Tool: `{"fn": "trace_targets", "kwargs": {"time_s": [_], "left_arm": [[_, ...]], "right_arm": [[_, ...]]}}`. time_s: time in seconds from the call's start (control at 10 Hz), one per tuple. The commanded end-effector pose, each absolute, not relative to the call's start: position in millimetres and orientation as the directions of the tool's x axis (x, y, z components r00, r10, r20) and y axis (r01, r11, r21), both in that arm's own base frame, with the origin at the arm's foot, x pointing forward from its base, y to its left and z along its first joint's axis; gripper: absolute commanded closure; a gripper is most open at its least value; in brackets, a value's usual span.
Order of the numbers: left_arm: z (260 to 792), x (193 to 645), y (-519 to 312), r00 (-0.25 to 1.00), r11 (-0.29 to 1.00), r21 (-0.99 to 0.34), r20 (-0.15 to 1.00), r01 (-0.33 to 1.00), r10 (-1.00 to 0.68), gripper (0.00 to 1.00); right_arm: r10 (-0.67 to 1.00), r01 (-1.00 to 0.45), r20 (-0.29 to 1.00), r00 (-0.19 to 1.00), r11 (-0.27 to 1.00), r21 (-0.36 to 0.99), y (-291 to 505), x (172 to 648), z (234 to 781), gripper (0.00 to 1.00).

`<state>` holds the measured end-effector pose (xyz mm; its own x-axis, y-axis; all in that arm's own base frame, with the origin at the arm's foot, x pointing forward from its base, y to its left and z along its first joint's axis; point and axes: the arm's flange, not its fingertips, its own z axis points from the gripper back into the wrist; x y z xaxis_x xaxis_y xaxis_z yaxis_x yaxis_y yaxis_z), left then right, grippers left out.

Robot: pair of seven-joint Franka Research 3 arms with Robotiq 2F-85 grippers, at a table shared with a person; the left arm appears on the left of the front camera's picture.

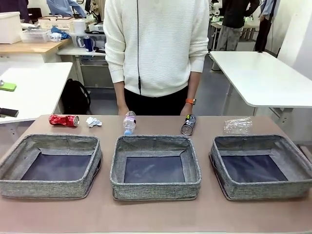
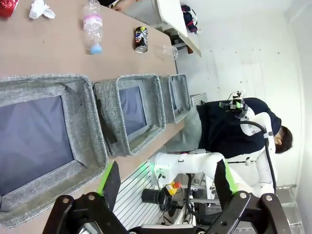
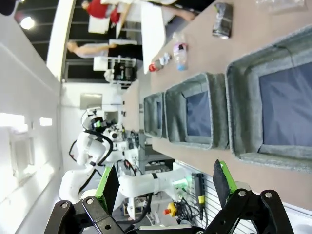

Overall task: Sort the waste into the appropriate baskets.
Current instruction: Pick up the waste item pointed out by the person.

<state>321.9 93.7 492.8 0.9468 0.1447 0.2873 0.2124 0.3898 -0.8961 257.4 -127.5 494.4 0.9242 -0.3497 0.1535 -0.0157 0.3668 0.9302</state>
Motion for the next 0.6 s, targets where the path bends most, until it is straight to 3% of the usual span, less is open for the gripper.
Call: {"fn": "trace_targets", "kwargs": {"time_s": [0.0, 0.5], "left_arm": [[490.1, 322.7, 94.0, 0.939, 0.373, -0.897, 0.310, 0.237, 0.147, 0.00], [490.1, 322.7, 94.0, 0.939, 0.373, -0.897, 0.310, 0.237, 0.147, 0.00]], "right_arm": [[-0.346, -0.049, 0.181, 0.921, 0.358, 0.932, -129.4, 261.9, 495.6, 0.00], [-0.346, -0.049, 0.181, 0.921, 0.358, 0.932, -129.4, 261.9, 495.6, 0.00]]}}
